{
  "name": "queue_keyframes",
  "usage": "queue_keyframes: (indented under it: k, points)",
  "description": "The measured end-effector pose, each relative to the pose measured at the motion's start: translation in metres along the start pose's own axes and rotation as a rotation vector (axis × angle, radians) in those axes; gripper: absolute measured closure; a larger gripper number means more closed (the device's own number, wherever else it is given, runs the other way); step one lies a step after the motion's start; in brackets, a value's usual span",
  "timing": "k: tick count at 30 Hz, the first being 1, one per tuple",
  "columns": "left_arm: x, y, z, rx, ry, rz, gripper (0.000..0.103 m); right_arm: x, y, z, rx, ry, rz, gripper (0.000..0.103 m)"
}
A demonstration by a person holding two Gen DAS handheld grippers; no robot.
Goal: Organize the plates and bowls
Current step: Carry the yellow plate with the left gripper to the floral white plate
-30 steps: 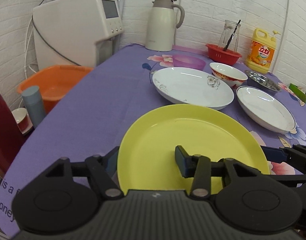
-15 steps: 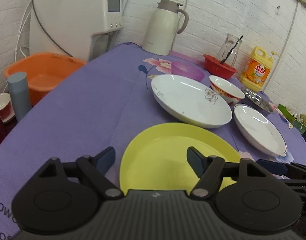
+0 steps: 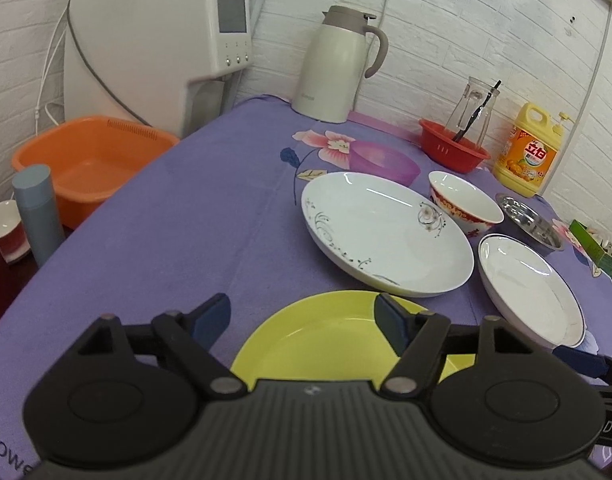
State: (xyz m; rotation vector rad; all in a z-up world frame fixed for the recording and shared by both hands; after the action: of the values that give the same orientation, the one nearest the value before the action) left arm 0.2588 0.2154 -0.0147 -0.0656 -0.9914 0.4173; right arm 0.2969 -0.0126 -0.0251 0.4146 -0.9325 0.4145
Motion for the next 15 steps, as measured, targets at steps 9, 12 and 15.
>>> queue_keyframes:
  k: [9, 12, 15]
  points:
    - [0.044, -0.008, -0.022, -0.015, -0.038, -0.044, 0.031, 0.049, -0.001, -0.01, 0.002, -0.079, 0.079, 0.0]
    - [0.064, -0.007, -0.036, -0.005, -0.053, -0.056, 0.031, 0.068, 0.001, -0.026, 0.015, -0.094, 0.095, 0.0]
    - [0.08, -0.001, -0.057, 0.006, -0.043, -0.054, 0.031, 0.081, 0.003, -0.051, 0.04, -0.079, 0.106, 0.0]
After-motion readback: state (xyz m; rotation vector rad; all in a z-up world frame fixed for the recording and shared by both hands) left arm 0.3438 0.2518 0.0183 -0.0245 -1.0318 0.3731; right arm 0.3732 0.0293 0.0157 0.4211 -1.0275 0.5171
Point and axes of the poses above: each gripper's, at about its wrist camera, not at the fingertips, and z roughly against the way its jaws point, y to its left, x to its top, the point moved 6 cm from there along -z, roughly the way its jaws point, and after that the axes turned 1 degree about -y, right-handed, at the moved point
